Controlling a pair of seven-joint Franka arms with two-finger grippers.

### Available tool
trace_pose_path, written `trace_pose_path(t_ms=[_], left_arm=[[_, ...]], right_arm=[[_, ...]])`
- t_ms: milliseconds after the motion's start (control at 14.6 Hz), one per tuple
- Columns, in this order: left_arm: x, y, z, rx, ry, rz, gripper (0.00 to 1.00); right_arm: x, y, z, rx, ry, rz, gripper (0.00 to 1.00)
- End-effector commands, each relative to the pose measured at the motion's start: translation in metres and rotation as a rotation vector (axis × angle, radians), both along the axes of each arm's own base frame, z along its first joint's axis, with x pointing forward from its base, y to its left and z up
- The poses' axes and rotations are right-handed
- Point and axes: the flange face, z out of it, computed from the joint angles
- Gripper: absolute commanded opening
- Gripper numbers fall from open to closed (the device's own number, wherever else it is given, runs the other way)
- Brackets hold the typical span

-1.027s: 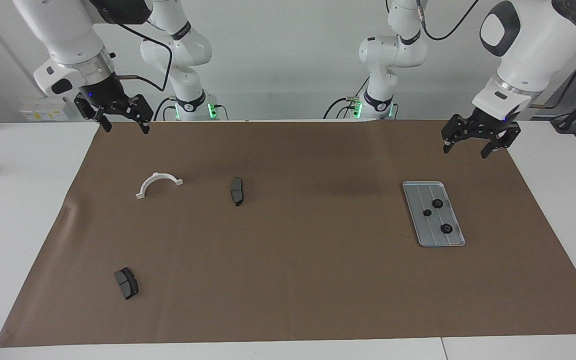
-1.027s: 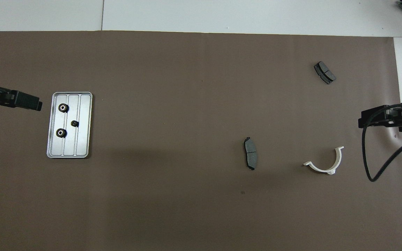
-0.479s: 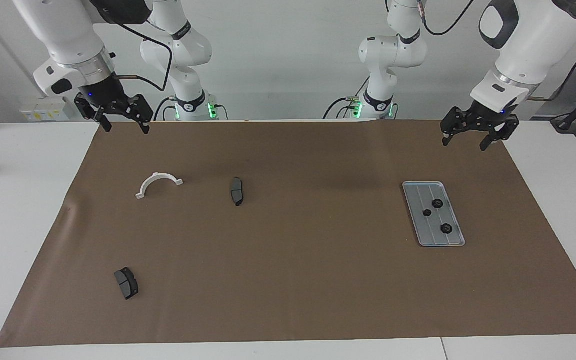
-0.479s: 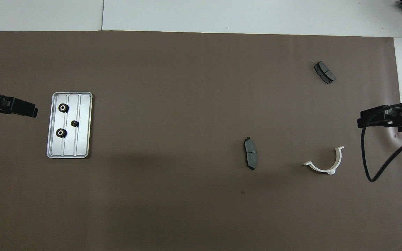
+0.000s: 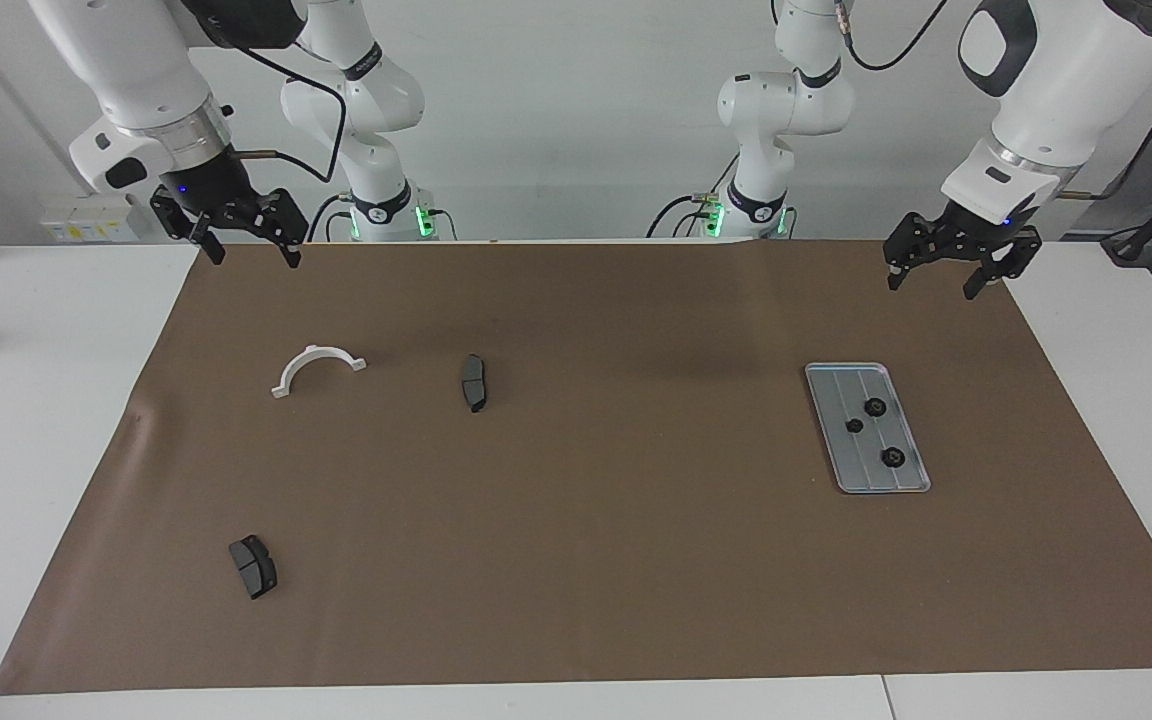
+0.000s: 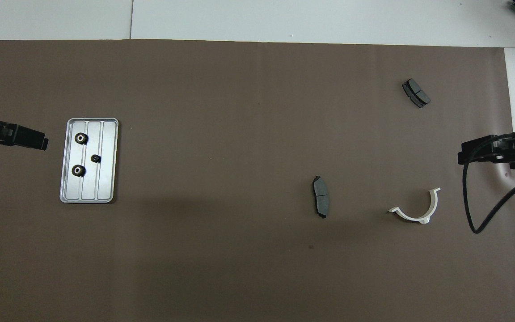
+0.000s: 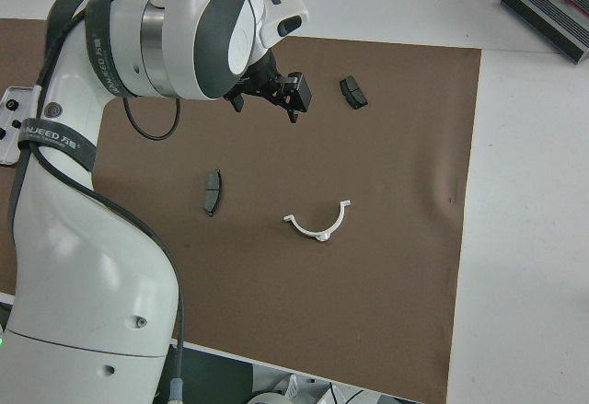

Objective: Pick bearing gear from pile to tray

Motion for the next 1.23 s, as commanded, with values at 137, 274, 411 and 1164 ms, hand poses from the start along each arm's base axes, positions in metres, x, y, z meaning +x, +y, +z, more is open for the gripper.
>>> trace_pose_path(t_ms=[137, 274, 411, 1164], left_arm=[[-0.0076, -0.0008, 0.0059, 0.015, 0.005, -0.012, 1.00], [-0.0112, -0.0031, 0.0078, 0.015, 0.016, -0.015, 1.00], [-0.0144, -0.0104, 0.0081, 0.016, 0.029, -0.021, 1.00], [-0.0156, -0.0089, 0.0052, 0.017, 0.048, 0.040, 1.00]], right_arm=[[0.0016, 0.0016, 0.0001, -0.003, -0.005, -0.002, 1.00], [0.0016, 0.0008, 0.0001, -0.003, -0.005, -0.003, 1.00], [0.0016, 0.0008, 0.0001, -0.003, -0.005, -0.003, 1.00], [0.0016, 0.0016, 0.0001, -0.003, -0.005, -0.002, 1.00]])
